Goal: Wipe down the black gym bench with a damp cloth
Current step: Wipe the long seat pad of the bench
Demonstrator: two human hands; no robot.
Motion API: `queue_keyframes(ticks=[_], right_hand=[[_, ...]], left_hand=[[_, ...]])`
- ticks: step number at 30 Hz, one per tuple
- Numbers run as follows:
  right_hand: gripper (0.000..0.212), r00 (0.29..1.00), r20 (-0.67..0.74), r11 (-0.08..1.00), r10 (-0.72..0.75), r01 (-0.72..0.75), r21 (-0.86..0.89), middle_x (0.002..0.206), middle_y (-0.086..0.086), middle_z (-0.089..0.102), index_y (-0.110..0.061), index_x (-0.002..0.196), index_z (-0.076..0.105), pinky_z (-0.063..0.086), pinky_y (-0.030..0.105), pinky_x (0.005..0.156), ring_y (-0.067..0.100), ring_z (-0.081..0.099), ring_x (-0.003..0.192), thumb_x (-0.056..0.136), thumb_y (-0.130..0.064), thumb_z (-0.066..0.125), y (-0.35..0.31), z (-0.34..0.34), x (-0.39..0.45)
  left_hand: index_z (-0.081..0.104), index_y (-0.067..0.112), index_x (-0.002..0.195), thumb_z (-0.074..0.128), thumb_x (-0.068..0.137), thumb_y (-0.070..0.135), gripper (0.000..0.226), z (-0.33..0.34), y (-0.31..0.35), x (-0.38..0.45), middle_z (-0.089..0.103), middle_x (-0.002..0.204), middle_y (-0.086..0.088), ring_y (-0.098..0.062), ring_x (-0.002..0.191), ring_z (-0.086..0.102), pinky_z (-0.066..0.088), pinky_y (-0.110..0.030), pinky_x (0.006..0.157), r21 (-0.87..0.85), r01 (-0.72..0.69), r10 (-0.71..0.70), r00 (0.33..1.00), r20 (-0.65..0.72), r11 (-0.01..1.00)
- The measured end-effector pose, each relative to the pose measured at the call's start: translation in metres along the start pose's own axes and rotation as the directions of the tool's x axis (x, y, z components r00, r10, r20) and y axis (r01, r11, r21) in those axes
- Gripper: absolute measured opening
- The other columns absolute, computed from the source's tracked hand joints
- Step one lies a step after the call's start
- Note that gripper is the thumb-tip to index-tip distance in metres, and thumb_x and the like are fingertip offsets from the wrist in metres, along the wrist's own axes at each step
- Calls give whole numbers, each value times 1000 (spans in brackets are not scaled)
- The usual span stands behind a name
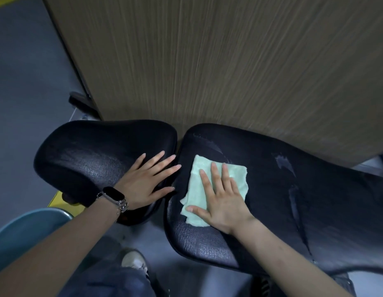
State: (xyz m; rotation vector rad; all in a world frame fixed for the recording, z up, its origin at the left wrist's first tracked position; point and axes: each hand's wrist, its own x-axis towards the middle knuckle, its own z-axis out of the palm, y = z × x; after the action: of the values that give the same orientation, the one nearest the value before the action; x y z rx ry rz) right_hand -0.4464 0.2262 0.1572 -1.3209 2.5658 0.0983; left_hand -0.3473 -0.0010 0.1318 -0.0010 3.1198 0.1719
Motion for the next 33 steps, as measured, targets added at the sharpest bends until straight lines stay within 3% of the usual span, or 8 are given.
queue_keyframes(ticks=[2,4,6,9,13,22,26,33], right_hand=[[114,1000,2,999,-15,15,49,156,17,-18,-9,152,-4,1,51,117,37,-23,142,66,-82,-24,-4,-6,5],[97,997,-72,995,8,-1,100,156,22,8,0,148,22,19,52,116,37,-1,145,88,-69,-9,-8,-3,7],[79,987,-152,991,48,-28,132,155,19,19,1,145,32,28,52,112,37,13,144,98,-55,4,-10,6,6],[76,981,-164,981,106,-77,176,160,8,1,-8,152,10,9,52,115,37,-3,146,94,-58,5,-22,13,10],[70,961,-221,984,166,-147,100,157,11,23,-10,149,30,22,58,113,41,18,143,97,-55,18,-38,19,7],[66,969,-238,997,72,-62,49,157,10,23,-20,149,32,16,55,107,35,17,145,99,-59,15,-56,34,-30],[56,961,-260,994,97,-78,82,157,3,25,-26,148,33,28,55,110,29,22,144,102,-50,14,-56,35,-51],[67,971,-223,997,80,-74,38,156,13,25,-9,147,35,21,52,107,29,21,145,100,-51,13,-53,36,-42]], left_hand=[[14,39,149,15,93,66,62,1,0,-1,6,157,12,-12,145,-1,4,-43,115,10,3,-3,1000,-18,1000],[16,37,149,14,94,65,62,2,-1,-2,10,157,10,-14,145,4,4,-42,113,23,12,-12,999,-33,1000],[17,36,149,12,94,65,62,2,-1,-3,11,157,7,-16,145,7,5,-42,112,29,17,-16,999,-40,999],[16,31,150,10,94,64,65,3,3,-2,8,158,7,-15,145,4,7,-43,114,7,53,-52,997,-59,999],[11,20,151,10,94,57,68,2,6,-1,3,158,7,-8,144,-4,10,-46,116,-37,145,-147,986,-74,989],[12,16,151,9,91,54,70,1,6,-1,-2,157,7,-7,143,-8,0,-41,115,-49,160,-163,985,-63,986],[11,18,150,7,90,54,70,2,6,-1,-2,157,7,-7,143,-11,-2,-40,115,-48,167,-170,983,-71,985],[24,15,149,16,93,51,67,5,7,0,13,157,2,-10,143,0,-1,-39,113,-20,174,-176,979,-105,984]])
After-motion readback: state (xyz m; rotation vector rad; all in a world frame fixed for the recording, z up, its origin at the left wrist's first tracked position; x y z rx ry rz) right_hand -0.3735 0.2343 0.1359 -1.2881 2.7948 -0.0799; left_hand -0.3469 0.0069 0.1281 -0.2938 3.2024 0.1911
